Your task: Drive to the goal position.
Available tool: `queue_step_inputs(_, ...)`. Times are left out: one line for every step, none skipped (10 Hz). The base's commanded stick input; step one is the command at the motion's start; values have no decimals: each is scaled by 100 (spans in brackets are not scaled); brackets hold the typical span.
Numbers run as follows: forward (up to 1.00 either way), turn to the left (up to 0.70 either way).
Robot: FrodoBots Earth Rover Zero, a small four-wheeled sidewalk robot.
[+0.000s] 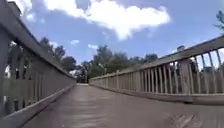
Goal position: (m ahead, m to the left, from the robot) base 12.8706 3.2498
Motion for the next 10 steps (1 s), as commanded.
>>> queue_step_inputs(100, 15)
queue_step_inputs(100, 32)
queue_step_inputs(100, 15)
queue_step_inputs(100, 1)
queue_step_inputs(100, 0)
queue_step_inputs(100, 0)
queue_step_inputs(100, 7)
queue_step_inputs(100, 32)
queue_step_inputs(100, 40)
queue_step_inputs(100, 34)
